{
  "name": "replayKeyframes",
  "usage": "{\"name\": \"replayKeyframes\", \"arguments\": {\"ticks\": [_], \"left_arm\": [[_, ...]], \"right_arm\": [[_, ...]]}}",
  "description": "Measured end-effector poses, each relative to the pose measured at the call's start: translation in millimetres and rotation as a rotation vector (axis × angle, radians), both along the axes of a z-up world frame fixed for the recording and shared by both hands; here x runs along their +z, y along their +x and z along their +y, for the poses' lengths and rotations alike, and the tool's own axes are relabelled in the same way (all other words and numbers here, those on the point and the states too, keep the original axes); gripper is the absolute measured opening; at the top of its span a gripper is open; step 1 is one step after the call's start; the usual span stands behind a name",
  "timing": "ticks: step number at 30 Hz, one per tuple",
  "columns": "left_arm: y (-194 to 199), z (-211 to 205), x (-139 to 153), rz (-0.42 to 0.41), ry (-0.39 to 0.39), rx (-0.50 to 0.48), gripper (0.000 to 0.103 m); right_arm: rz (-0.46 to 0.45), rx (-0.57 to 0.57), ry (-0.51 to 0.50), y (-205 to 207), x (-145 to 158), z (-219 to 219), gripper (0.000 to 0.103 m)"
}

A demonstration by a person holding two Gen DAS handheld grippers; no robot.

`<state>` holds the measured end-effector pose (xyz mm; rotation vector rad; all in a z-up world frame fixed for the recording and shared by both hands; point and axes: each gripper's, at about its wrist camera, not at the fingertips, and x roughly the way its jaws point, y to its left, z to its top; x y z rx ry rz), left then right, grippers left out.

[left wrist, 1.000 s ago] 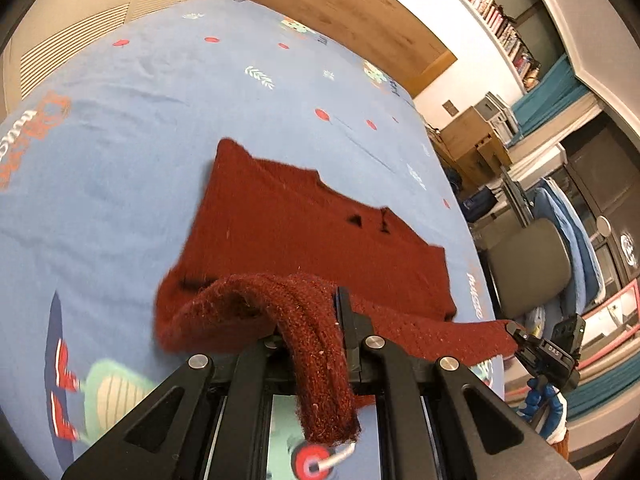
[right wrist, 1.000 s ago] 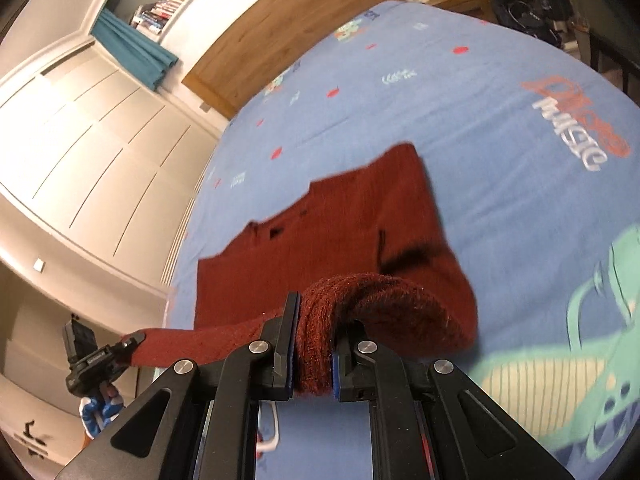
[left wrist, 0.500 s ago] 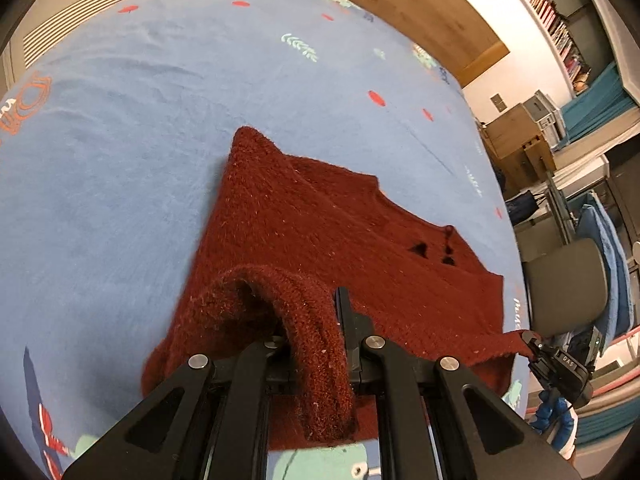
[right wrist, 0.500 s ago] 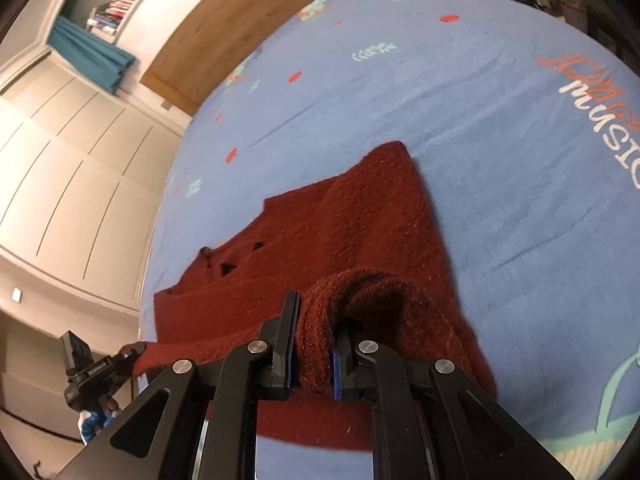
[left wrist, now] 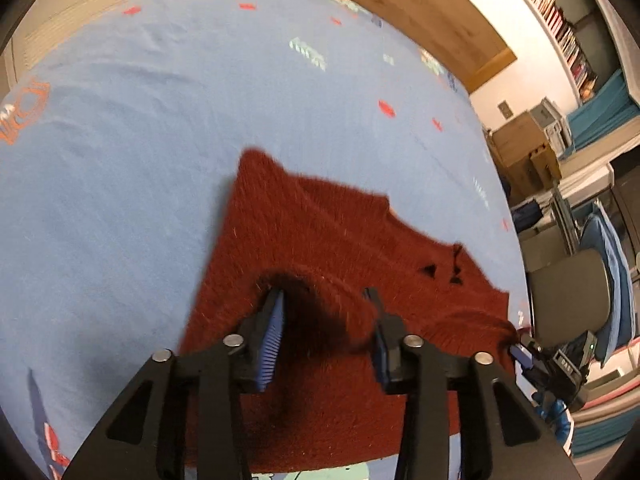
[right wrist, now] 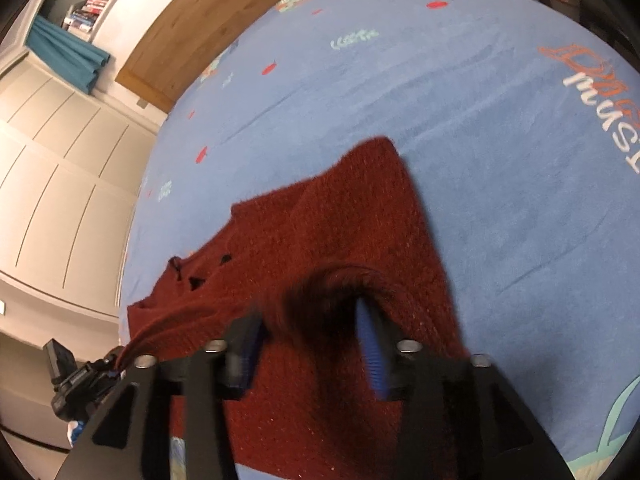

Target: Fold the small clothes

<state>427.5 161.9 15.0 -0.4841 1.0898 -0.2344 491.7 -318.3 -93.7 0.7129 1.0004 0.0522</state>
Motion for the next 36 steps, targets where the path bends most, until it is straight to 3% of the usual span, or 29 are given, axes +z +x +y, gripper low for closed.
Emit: {"name": "replayKeyframes", "arguments": {"ticks": [3,7,12,21,31,36], "left_arm": [[2,5,21,-0.039,0.011,0.013,0.038],[2,0,52,-0.112,0.049,0.014,0.039],[-4,-29,65,-0.19,0.159,-0.005,0.041],[-14,-85,6,-0.226,0.424,-0.1,0.041],[-20,-90,-55,-0.189,0.543,-0.129,0.042],[-30,-91,-57,-0.188,0.586,-0.135,0.048]], "right_arm": [[-0.009,-0.013,-0.034,1,12,-5,0.058],[-0.046,0.007,-0.174,0,37,-3,0.058],[-0.106,0.082,-0.331,0,54,24,0.058],[-0.099,0.193,-0.475,11,22,67,0.059],[-0.035,0.214,-0.527,17,-22,66,0.059],[-0.039,0.191,-0.552,11,-24,56,0.059]]}}
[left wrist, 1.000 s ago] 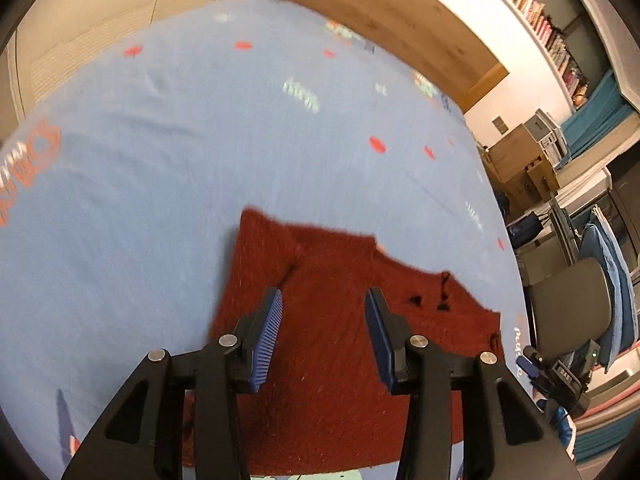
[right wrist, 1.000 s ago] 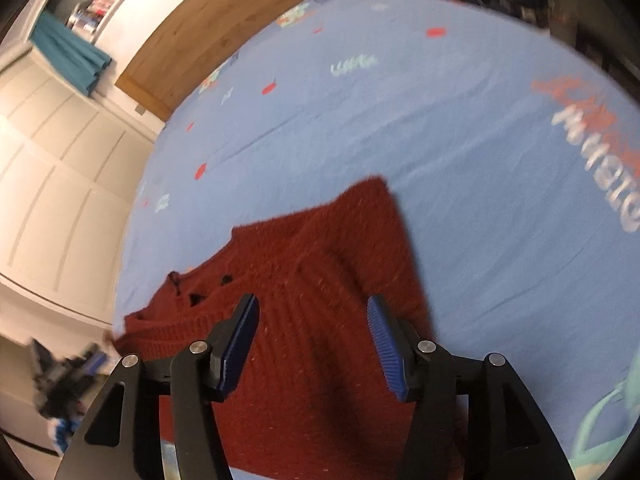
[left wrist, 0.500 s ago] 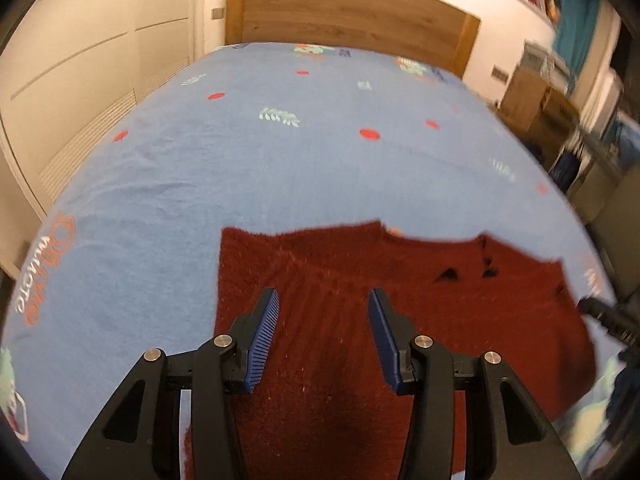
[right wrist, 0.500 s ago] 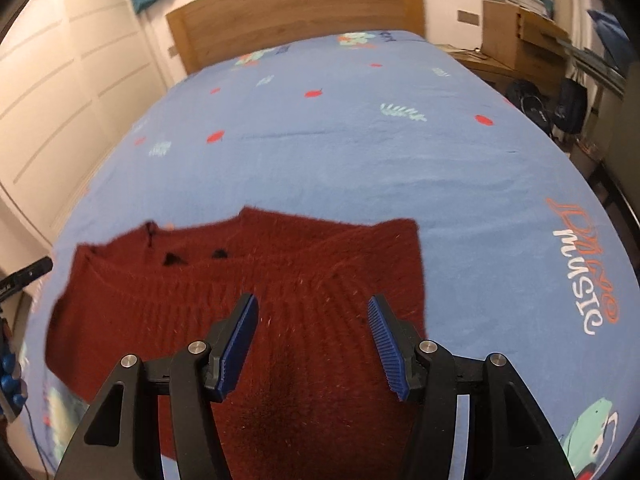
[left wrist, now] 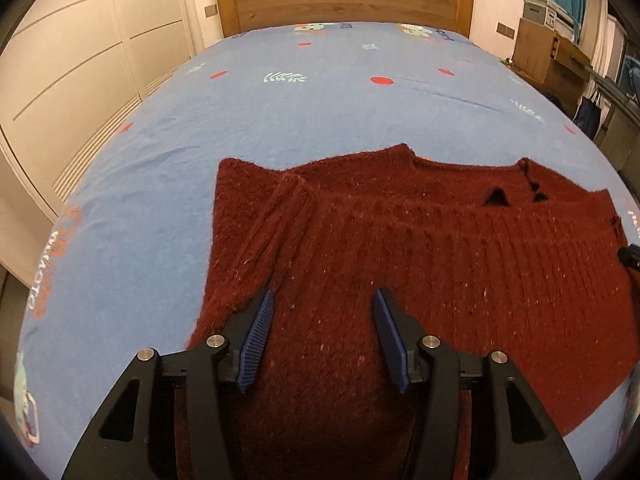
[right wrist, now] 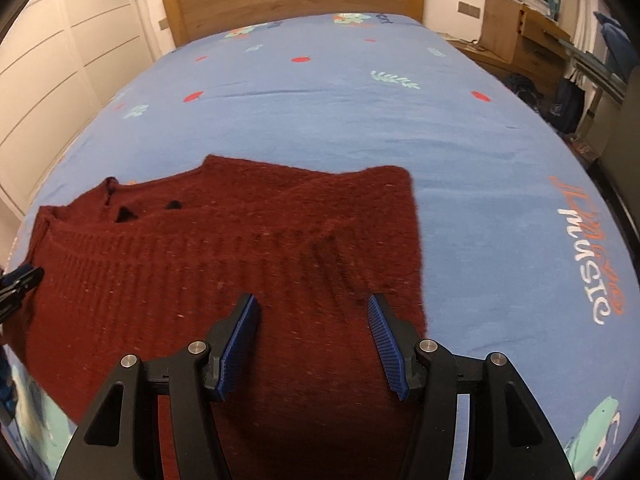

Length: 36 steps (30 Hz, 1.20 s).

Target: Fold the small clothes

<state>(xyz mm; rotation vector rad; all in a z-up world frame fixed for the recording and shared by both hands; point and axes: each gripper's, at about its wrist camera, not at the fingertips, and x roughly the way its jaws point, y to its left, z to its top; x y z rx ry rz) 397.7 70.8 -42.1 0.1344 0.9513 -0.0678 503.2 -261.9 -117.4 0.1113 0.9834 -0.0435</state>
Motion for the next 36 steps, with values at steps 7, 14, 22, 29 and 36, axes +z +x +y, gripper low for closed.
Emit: {"name": "replayKeyframes", "arguments": {"ticks": [7,14,22,29,36], "left_arm": [[-22,-13,13,0.019,0.084,-0.067,0.05],[-40,-20,18,0.025,0.091,-0.106,0.05],[-47,-20,11,0.033,0.11,-0.099,0.05],[-49,-14,-2,0.083,0.111,-0.091,0.05],[-68,-19,2,0.159,0.045,-0.127,0.05]], "right_arm": [[-0.009,-0.024,-0.032,-6,9,-5,0.059],[-0.053,0.001,-0.042,-25,30,7,0.059],[-0.064,0.088,-0.058,-47,35,42,0.059],[-0.005,0.105,-0.083,-52,7,54,0.059],[-0.007,0.089,-0.074,-57,11,48,0.06]]}}
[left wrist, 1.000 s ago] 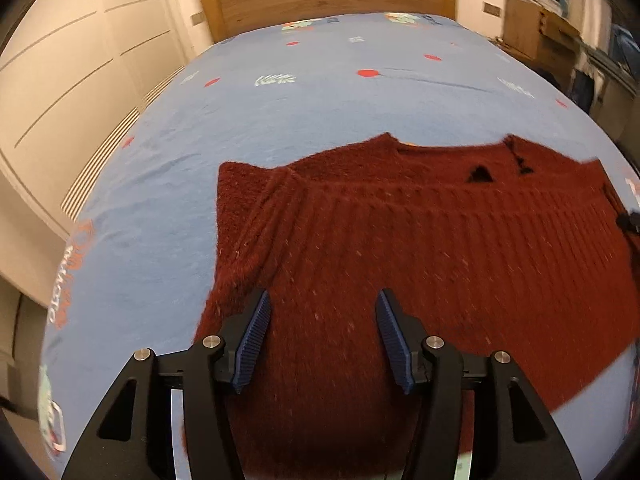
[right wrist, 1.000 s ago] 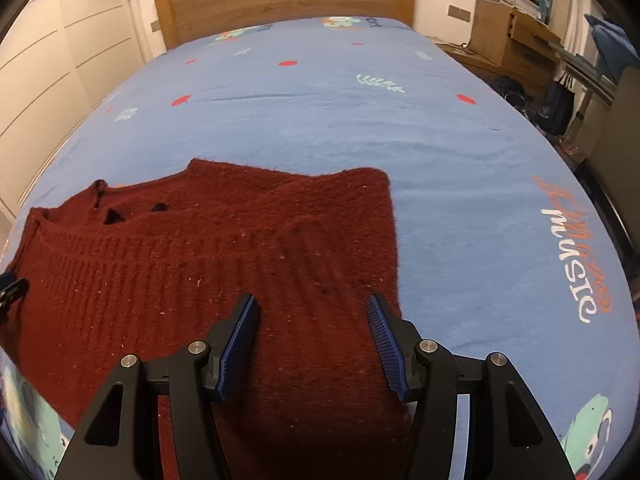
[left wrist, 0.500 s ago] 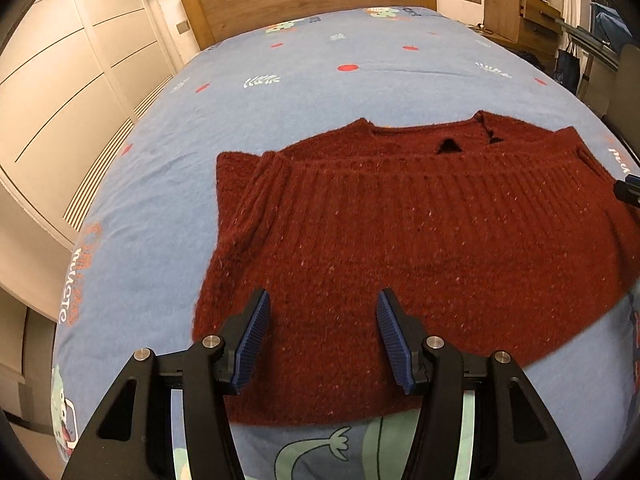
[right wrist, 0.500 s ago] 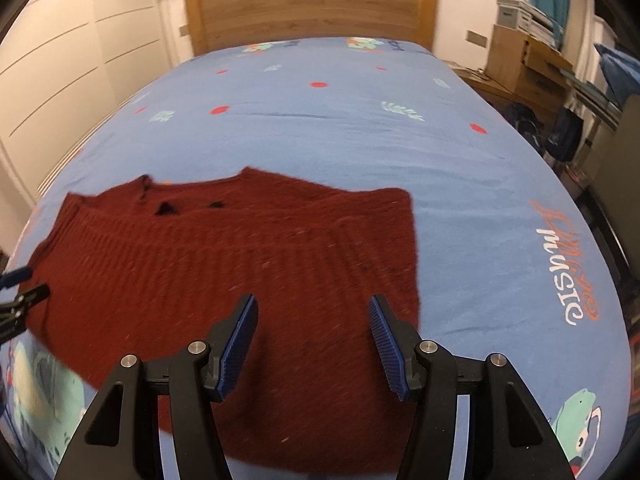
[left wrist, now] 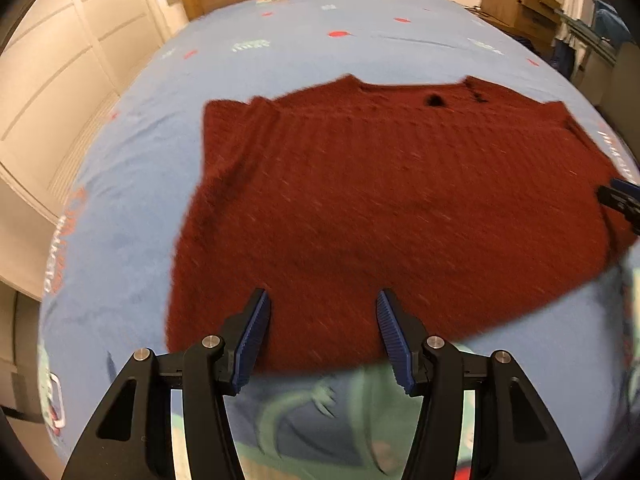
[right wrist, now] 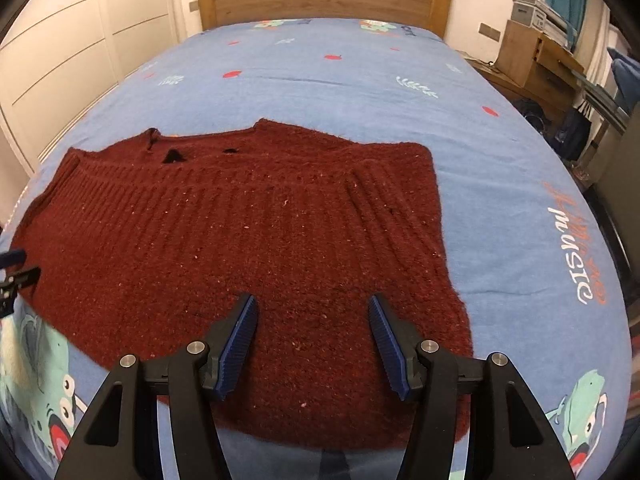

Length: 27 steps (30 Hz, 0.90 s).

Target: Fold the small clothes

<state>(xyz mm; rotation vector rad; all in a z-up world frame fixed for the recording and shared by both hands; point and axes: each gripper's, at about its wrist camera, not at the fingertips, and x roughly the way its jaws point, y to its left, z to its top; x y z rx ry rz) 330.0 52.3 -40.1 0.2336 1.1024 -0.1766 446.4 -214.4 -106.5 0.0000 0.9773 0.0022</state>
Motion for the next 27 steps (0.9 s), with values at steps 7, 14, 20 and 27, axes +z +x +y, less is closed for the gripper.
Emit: {"name": "replayKeyframes", "arguments": {"ticks": [7,14,20,27], "left_arm": [[-55,-31,4,0.172,-0.117,-0.153,0.05],[-111,-67,-3,0.29,-0.134,-0.292,0.05],[-143,-89,-6,0.325,-0.135,-0.359,0.05],[-169,-110,-13,0.368,-0.146,-0.4,0.05]], "right_arm": [[0.008,0.0,0.031,-16,5,0,0.06],[0.008,-0.005,0.059,-39,15,2,0.06],[0.037,-0.053,0.1,-63,14,-11,0.06],[0.081,-0.153,0.174,-91,0,-37,0.06]]}}
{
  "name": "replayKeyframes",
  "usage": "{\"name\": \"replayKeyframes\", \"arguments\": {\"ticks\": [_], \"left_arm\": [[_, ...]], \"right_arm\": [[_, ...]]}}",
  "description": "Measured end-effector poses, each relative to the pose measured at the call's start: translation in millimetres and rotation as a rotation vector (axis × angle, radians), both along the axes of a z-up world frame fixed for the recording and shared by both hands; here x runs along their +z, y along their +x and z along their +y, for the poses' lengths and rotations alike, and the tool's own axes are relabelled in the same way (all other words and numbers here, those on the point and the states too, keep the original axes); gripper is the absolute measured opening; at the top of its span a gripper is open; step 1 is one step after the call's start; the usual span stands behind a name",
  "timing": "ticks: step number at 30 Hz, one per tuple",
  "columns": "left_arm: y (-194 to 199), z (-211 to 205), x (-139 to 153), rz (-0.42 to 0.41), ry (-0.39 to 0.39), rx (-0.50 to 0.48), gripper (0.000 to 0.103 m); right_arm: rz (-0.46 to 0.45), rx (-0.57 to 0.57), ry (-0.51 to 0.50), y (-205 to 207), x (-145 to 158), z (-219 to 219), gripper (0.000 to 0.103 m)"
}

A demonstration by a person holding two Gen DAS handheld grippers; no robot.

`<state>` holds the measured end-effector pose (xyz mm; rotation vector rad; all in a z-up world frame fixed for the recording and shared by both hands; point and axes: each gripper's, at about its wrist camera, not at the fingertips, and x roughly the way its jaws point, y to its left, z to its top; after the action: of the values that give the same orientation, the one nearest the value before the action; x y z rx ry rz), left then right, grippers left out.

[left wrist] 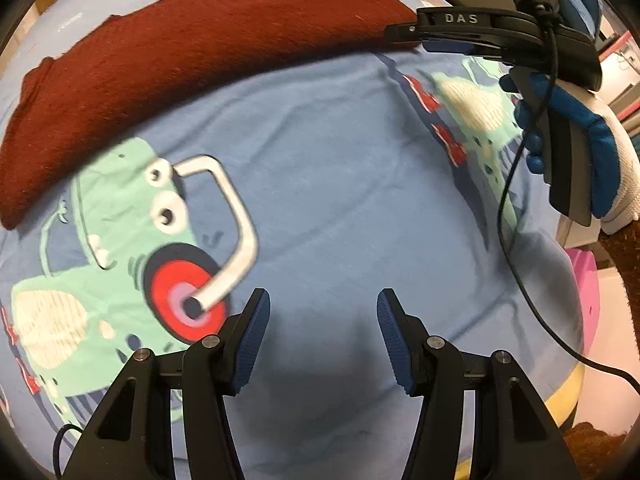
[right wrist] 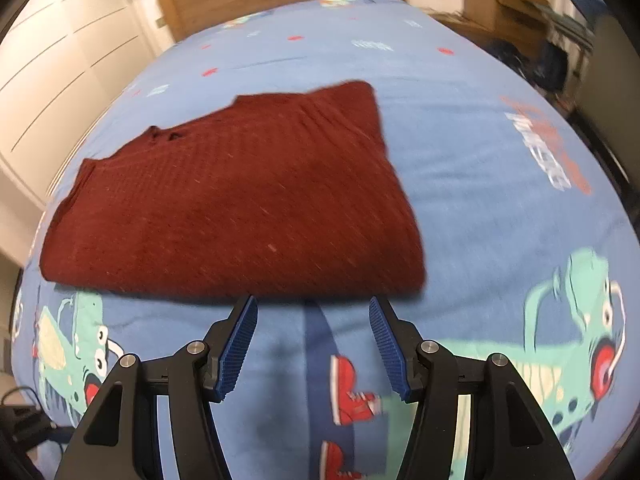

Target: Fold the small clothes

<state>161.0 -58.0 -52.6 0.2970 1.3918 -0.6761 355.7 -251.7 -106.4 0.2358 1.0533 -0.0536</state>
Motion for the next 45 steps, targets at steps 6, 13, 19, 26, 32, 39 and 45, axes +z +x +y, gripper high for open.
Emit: {"name": "replayKeyframes", "arguments": {"ticks": [6,13,19,26,32,39,45], "left_arm": [[-11,-11,-7,0.014,0.033,-0.016,0.05],[-23,-25,-21,0.069,0.062,-0.031,0.05],[-27,-35,-30,0.091,0.083,-0.032,0.05],[-45,-56,-47,0.156,0.083,-0.068,0.05],[-56,-72,-61,0.157,0.088,-0.083,0.05],[-58,-78,-67,0.162,0.091,-0.087,0.05],[-60,-85,-72,0.165,0.093,-0.09,0.05]], "right_arm": [[0.001,-0.1,0.135,-13,-12,-26,0.065],[-0.019,-0.184,0.281,-15,-28,-44,0.073],[-0.039,-0.225,0.374,-16,-39,-54,0.079],[-0.065,-0.253,0.43,-14,-45,-61,0.079],[-0.08,-0.261,0.455,-13,-48,-66,0.081],[-0.105,-0.286,0.487,-9,-50,-71,0.081],[-0.123,-0.305,0.506,-6,-50,-75,0.082]]}}
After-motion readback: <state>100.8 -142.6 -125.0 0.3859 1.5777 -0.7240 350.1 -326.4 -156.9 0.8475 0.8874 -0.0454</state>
